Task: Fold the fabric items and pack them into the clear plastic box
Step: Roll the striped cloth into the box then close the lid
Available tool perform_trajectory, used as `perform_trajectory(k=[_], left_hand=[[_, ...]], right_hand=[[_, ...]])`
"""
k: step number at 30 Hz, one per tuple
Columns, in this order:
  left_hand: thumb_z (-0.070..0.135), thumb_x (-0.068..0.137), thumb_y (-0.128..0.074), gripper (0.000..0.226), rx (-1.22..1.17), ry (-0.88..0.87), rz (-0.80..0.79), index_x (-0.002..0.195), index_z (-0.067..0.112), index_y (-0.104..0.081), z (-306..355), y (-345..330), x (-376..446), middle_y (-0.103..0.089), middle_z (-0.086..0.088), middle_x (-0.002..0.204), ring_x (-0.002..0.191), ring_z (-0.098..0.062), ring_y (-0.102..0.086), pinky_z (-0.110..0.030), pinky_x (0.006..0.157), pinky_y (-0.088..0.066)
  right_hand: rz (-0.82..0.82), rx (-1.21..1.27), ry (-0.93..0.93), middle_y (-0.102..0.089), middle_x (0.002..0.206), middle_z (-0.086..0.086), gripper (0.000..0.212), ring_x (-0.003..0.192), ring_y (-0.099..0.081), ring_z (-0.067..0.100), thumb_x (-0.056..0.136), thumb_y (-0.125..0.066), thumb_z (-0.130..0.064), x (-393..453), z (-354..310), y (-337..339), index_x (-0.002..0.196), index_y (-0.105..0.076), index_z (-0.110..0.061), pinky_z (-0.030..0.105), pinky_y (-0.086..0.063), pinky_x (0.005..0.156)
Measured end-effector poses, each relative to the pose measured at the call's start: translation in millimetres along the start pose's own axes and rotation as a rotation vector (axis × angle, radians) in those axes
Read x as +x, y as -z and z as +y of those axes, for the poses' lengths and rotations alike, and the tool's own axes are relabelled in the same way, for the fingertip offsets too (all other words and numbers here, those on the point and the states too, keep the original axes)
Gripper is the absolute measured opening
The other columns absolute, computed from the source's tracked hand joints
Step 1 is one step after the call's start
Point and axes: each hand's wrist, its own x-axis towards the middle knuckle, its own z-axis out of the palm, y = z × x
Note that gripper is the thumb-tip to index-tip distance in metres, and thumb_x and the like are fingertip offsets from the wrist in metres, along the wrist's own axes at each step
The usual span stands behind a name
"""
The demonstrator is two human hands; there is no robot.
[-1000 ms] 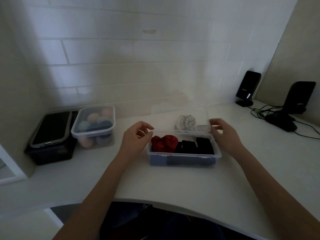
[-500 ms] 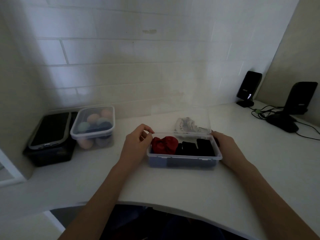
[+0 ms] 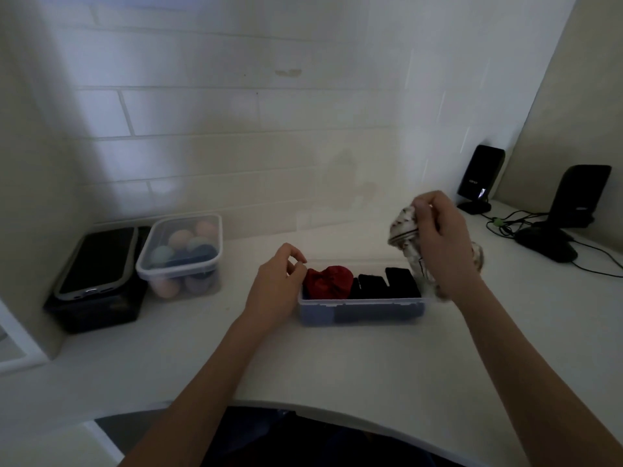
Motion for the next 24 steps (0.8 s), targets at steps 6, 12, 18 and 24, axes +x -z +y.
perform_trajectory(k=[6, 12, 18, 24], left_hand=[[0.045, 0.085, -0.057, 0.035, -0.121, -0.252, -0.188, 0.115, 0.028, -0.055, 55.9, 9.1, 9.1, -0.052, 0.010, 0.110, 0.105, -0.011, -0.050, -0.025, 0.089, -0.043], [0.013, 0.091, -0.055, 0.009, -0.607, -0.039, -0.336, 0.091, 0.013, -0.064, 70.6, -5.7, 25.7, -0.072, 0.005, 0.067, 0.063, -0.005, -0.068, -0.020, 0.061, -0.056], [0.024, 0.085, -0.057, 0.023, -1.711, 0.185, -0.607, 0.103, 0.011, -0.065, 42.6, 2.0, 52.0, -0.075, -0.001, 0.085, 0.078, -0.012, -0.071, -0.031, 0.083, -0.057], [0.037, 0.065, -0.079, 0.088, -1.686, 0.105, -0.382, 0.140, 0.016, -0.037, 48.7, 1.8, 64.9, -0.049, -0.009, 0.141, 0.131, -0.023, -0.046, -0.042, 0.104, -0.042]], right_hand=[[-0.097, 0.407, -0.182, -0.057, 0.066, -0.006, 0.027, 0.061, -0.057, 0.009, 0.098, -0.044, -0.024, 17.0, -25.3, -16.3, 0.073, -0.054, -0.025, 0.026, -0.049, 0.061], [-0.084, 0.719, -0.413, -0.063, 0.066, 0.004, 0.024, 0.051, -0.061, 0.013, 0.099, -0.044, -0.022, 26.9, -17.5, -26.4, 0.083, -0.058, -0.011, 0.027, -0.055, 0.055], [-0.197, 0.781, -0.514, -0.055, 0.051, 0.001, 0.026, 0.033, -0.042, 0.007, 0.096, -0.048, -0.032, 20.9, 2.4, -23.5, 0.082, -0.054, -0.011, 0.016, -0.036, 0.035], [-0.361, 0.761, -0.544, -0.067, 0.083, 0.013, 0.026, 0.064, -0.065, 0.021, 0.084, -0.063, -0.028, 11.3, 9.0, -33.3, 0.101, -0.060, -0.008, 0.027, -0.054, 0.056]])
